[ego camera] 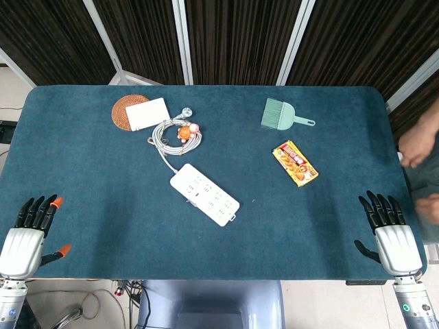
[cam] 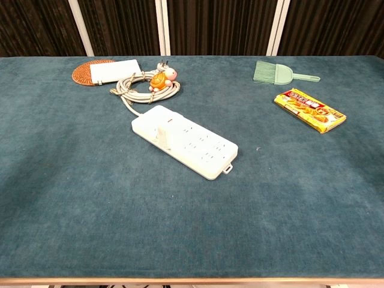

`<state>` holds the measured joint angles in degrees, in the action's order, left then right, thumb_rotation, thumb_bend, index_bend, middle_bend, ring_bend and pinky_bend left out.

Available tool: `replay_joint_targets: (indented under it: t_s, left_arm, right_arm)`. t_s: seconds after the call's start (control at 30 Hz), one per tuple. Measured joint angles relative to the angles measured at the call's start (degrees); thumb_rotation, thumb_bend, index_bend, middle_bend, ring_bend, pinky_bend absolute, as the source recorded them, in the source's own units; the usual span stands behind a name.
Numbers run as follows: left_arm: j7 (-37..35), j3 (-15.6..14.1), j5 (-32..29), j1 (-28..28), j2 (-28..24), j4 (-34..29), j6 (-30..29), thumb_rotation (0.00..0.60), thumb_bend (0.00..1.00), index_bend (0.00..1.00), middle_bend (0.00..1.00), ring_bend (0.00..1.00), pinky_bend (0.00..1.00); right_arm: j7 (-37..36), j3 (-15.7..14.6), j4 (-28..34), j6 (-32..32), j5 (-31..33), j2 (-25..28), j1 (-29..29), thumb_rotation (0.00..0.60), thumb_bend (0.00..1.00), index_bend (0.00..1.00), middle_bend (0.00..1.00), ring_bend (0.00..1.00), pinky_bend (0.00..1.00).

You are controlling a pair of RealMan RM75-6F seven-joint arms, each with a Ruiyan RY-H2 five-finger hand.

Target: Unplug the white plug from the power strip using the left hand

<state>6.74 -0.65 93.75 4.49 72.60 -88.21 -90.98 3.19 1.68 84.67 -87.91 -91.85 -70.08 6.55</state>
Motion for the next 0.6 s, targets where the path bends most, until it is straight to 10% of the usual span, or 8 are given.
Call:
replay_joint_targets:
  t_s: [0.6]
  left_arm:
    - [-0.23, 0.05, 0.18, 0.13, -0.35, -1.88, 0.59, 0.6, 0.0, 0.0, 0.03, 0.0, 0.0]
  right_arm:
    - [-2.96, -1.24, -0.24, -0.3, -4.22, 0.13, 0.7, 0.6, 0.26, 0.0, 0.0, 0.0, 0.0]
